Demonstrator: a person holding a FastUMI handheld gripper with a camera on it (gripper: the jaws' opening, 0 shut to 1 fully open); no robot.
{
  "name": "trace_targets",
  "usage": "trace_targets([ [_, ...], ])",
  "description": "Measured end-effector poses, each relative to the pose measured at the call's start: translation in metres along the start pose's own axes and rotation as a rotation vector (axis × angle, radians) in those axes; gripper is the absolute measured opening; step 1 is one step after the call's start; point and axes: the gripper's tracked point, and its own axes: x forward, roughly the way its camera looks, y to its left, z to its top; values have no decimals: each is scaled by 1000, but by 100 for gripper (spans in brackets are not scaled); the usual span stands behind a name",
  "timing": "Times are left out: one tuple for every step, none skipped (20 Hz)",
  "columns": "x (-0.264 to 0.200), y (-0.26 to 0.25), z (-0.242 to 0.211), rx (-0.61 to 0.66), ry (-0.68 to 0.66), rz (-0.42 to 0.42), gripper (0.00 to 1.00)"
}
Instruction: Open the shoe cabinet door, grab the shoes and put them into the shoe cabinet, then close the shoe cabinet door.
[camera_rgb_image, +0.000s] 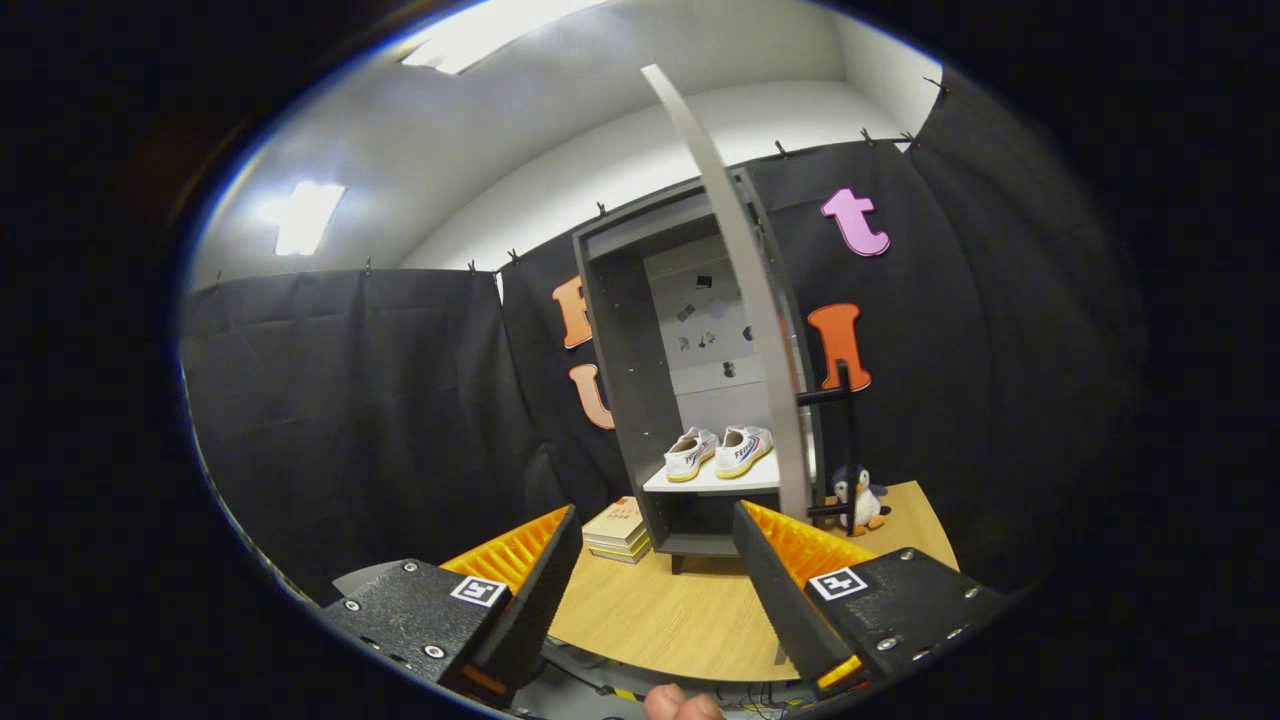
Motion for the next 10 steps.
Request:
trace_targets([
  [-2, -19, 4, 7, -1, -25, 94],
  [-2, -34, 8, 15, 1, -35, 94],
  [-2, -47, 11, 21, 2, -40, 95],
  [-1, -61, 17, 20, -12, -50, 95],
  [0, -77, 25, 17, -33, -70, 95],
  [4, -92, 30, 21, -47, -91, 95],
  [5, -104, 31, 30, -56, -102, 95],
  [10, -111, 32, 35, -56, -103, 95],
  [14, -117, 34, 35, -57, -99, 95],
  [16, -118, 29, 37, -53, -97, 95],
])
